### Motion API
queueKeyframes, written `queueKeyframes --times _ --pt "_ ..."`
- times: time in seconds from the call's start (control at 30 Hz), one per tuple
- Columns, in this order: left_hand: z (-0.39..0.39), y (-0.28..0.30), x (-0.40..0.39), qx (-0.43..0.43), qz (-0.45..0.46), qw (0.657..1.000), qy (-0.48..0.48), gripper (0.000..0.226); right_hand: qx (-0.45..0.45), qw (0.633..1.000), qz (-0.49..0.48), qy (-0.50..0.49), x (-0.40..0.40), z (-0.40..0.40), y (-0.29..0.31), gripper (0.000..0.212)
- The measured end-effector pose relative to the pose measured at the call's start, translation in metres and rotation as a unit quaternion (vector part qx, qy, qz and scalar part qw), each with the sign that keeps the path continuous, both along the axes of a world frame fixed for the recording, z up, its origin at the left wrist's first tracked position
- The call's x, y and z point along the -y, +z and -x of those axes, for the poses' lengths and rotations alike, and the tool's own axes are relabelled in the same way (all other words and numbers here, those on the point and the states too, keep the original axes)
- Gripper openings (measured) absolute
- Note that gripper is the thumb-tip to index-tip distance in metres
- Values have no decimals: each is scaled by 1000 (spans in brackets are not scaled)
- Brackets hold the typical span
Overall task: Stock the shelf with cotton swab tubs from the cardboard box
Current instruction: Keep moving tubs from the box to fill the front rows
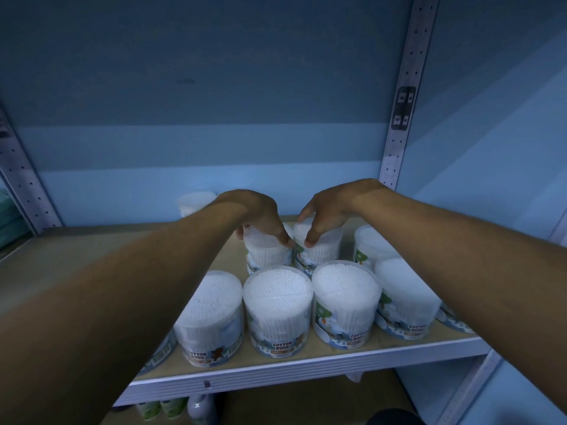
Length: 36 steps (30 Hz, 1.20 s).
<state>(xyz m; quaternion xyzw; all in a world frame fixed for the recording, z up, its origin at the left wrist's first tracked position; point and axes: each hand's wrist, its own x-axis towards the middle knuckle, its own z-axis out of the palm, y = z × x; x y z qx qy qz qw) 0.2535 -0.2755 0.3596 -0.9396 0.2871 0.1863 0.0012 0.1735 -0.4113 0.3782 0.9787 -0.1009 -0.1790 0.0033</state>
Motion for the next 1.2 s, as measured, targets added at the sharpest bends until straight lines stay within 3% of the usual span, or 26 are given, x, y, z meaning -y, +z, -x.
queueKeyframes --times 1.2 --pt "39 4 -10 -3 -4 1000 -3 86 -12 1000 -6 -18 -16 42 6 79"
